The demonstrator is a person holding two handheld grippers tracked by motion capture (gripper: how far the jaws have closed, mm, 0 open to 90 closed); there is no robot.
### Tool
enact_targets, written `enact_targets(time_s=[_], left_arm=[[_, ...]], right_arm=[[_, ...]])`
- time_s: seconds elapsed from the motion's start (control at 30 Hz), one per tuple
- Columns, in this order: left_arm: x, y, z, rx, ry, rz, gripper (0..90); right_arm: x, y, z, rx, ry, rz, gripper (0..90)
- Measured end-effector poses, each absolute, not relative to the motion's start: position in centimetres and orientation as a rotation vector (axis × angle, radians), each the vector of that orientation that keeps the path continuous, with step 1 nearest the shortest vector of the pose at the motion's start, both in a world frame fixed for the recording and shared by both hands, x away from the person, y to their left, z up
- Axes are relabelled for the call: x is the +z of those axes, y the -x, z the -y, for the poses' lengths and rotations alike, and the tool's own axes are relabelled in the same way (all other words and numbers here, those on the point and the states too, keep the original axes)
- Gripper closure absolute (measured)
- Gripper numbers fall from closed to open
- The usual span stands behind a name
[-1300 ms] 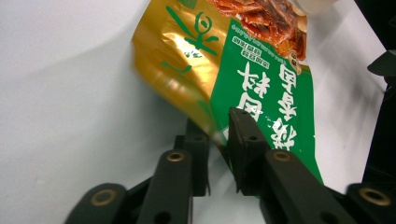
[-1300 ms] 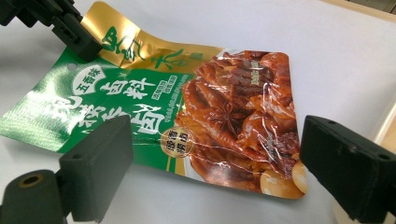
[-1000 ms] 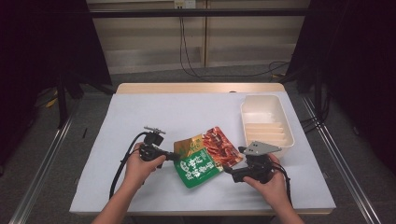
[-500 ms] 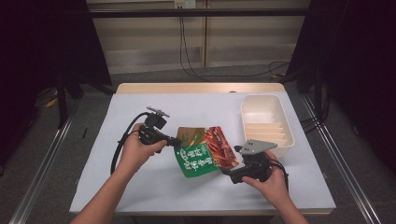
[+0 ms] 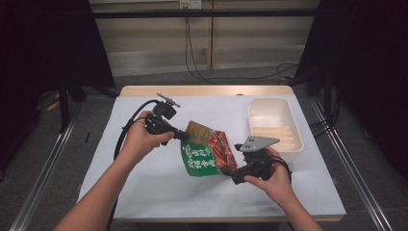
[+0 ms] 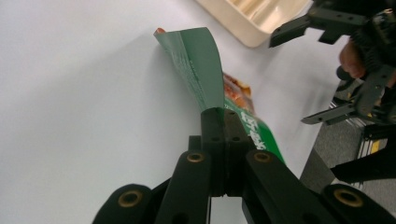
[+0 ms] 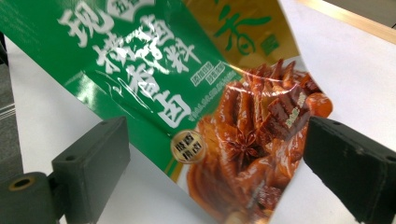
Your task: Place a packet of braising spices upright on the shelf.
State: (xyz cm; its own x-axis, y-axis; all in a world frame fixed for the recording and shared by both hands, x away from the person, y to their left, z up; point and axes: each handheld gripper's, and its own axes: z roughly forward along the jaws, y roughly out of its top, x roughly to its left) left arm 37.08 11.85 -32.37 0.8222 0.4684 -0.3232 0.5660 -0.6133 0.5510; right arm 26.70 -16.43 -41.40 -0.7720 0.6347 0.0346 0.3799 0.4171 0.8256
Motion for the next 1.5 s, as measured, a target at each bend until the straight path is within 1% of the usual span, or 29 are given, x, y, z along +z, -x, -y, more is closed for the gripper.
enact_targets(time_s=[0.1,0.13,0.17,0.2,0.23,0.27,0.3,0.4,0.47,0.53,0.67,0.73,0.87,0.93,1.0,1.23,1.5], left_arm=[[-31.1,-37.4,-11.7,-0.186,-2.354,-0.745,90.0],[-30.3,-37.5,-11.5,-0.178,-2.363,-0.737,90.0],[-30.3,-37.5,-11.5,-0.178,-2.363,-0.737,90.0],[-29.2,-37.5,-11.2,-0.173,-2.393,-0.717,90.0],[-29.2,-37.5,-11.2,-0.173,-2.393,-0.717,90.0],[-28.5,-37.4,-10.8,-0.162,-2.388,-0.719,90.0],[-28.0,-37.6,-10.9,-0.165,-2.442,-0.678,90.0],[-27.2,-37.7,-10.5,-0.155,-2.469,-0.645,90.0],[-26.9,-37.7,-10.3,-0.153,-2.479,-0.648,90.0],[-26.6,-37.8,-10.0,-0.149,-2.515,-0.61,90.0],[-26.3,-38.0,-9.8,-0.157,-2.538,-0.592,90.0],[-26.2,-38.0,-9.8,-0.152,-2.522,-0.608,90.0],[-25.9,-38.0,-9.7,-0.161,-2.515,-0.588,90.0],[-25.6,-38.1,-9.6,-0.176,-2.539,-0.571,90.0],[-25.4,-38.2,-9.4,-0.162,-2.557,-0.544,90.0],[-24.6,-38.1,-8.8,-0.166,-2.565,-0.511,90.0],[-24.0,-37.9,-8.0,-0.182,-2.599,-0.472,90.0]], right_arm=[[-41.0,-27.2,16.4,1.291,-0.897,-2.404,8.7],[-40.8,-27.5,16.3,1.299,-0.896,-2.405,7.8],[-40.7,-27.5,16.3,1.301,-0.896,-2.404,6.6],[-40.5,-27.6,16.2,1.298,-0.899,-2.408,3.9],[-40.3,-27.7,16.1,1.309,-0.9,-2.415,2.0],[-40.1,-27.8,16.0,1.318,-0.898,-2.421,1.7],[-39.9,-27.9,16.0,1.309,-0.892,-2.424,1.7],[-39.2,-28.0,15.7,1.297,-0.887,-2.442,2.5],[-38.9,-28.1,15.6,1.293,-0.882,-2.443,3.5],[-38.4,-28.4,15.3,1.275,-0.835,-2.484,6.1],[-37.5,-29.0,15.3,1.288,-0.833,-2.504,6.9],[-37.3,-29.1,15.3,1.294,-0.834,-2.501,6.9],[-35.9,-29.7,15.7,1.329,-0.811,-2.48,7.8],[-35.7,-29.8,15.7,1.335,-0.806,-2.477,8.0],[-35.2,-30.3,15.9,1.355,-0.8,-2.471,9.0],[-34.5,-31.1,15.8,1.336,-0.774,-2.493,11.0],[-32.7,-31.5,15.3,1.33,-0.691,-2.492,13.9]])
